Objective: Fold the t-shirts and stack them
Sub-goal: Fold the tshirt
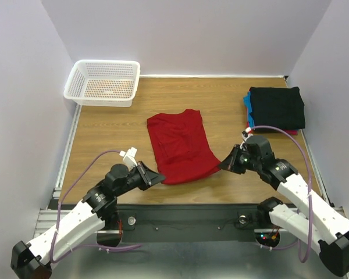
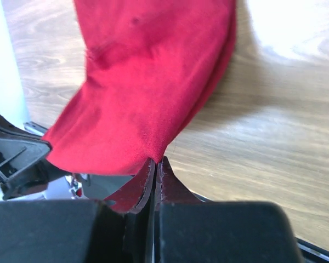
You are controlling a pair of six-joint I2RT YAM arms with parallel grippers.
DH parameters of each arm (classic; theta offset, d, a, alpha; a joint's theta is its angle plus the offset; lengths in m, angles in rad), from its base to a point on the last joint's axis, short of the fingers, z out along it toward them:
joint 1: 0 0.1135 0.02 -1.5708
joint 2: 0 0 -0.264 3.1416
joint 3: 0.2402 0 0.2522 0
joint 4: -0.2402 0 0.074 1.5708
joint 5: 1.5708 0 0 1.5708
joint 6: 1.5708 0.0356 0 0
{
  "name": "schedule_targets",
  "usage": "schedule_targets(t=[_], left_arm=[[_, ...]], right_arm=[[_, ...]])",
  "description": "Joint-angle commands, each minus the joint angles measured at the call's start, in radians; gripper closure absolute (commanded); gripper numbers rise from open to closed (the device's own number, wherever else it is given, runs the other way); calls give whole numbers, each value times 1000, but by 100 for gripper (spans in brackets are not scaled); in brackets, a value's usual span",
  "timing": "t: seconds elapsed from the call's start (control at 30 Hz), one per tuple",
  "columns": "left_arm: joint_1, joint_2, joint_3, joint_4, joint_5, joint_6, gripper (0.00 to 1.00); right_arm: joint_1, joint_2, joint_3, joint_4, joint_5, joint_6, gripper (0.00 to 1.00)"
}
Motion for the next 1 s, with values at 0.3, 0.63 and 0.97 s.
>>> schedule_targets(t=[0.3,0.63,0.97], left_arm=[[11,381,408,-23,-232,153,100],[156,495,485,33,-187,226,100],[310,656,551,107,-84,300,100]], right_arm=[[4,290,443,18,299,-89,100],[4,508,656,50,391,-154,99],[-11,753,837,85,403,-195,100]])
